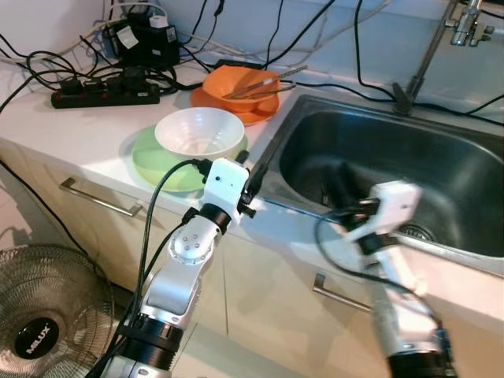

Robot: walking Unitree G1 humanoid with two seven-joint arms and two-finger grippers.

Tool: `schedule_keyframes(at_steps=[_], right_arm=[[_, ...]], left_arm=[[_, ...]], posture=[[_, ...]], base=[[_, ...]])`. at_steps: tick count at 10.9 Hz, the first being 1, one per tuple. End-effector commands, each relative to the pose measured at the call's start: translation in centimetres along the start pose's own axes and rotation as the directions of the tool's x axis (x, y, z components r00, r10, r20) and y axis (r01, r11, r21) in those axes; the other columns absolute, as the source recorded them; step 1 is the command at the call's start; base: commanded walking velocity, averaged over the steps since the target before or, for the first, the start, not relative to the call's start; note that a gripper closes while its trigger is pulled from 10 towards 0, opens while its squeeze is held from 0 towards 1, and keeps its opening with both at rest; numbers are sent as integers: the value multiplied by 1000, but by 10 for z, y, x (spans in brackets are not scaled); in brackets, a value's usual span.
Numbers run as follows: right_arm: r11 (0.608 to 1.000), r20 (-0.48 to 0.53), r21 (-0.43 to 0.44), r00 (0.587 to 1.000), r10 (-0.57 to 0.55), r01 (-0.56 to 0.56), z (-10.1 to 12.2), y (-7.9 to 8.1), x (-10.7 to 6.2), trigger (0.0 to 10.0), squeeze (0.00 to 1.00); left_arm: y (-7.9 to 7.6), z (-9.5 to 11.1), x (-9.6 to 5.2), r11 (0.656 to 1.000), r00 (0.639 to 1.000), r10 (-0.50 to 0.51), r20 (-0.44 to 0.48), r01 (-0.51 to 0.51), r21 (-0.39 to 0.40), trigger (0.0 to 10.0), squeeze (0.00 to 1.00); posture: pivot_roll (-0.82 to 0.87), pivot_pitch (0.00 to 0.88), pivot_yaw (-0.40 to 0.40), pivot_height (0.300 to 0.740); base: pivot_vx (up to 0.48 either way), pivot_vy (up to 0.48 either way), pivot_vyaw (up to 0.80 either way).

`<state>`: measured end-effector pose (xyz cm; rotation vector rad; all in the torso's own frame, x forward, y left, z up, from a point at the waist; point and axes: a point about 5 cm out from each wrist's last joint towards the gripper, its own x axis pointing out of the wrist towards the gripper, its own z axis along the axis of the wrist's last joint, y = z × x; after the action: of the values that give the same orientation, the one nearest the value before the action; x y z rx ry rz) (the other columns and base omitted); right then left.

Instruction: Kitchen organization

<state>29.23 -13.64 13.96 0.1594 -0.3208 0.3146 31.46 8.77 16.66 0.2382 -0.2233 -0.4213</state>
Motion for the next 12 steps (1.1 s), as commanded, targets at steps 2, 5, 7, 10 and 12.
schedule_keyframes(at_steps=[2, 5, 7, 10, 12], right_arm=[[999, -53, 21, 998, -22, 23, -10, 3, 1, 10000, 0], [999, -64, 34, 998, -22, 24, -12, 8, 5, 10000, 0], [999, -77, 37, 997, -24, 27, -14, 8, 6, 10000, 0], [999, -81, 36, 997, -14, 17, -13, 9, 9, 10000, 0], [999, -87, 33, 996, -15, 18, -14, 7, 8, 10000, 0]], left_arm=[[22, 28, 4, 990, 995, 71, 71, -79, 118, 10000, 0], [66, 66, 6, 963, 957, 235, 168, -252, 92, 10000, 0], [109, 70, 5, 909, 909, 414, 47, -410, -79, 10000, 0], [139, 47, -1, 795, 834, 521, -182, -552, -253, 10000, 196], [138, 37, -1, 779, 826, 500, -261, -560, -282, 10000, 1000]], posture=[[172, 35, -7, 740], [174, 43, -8, 740], [181, 48, -9, 740], [174, 48, -9, 740], [175, 49, -13, 740]], base=[[0, 0, 0], [0, 0, 0], [0, 0, 0], [0, 0, 0], [0, 0, 0]])
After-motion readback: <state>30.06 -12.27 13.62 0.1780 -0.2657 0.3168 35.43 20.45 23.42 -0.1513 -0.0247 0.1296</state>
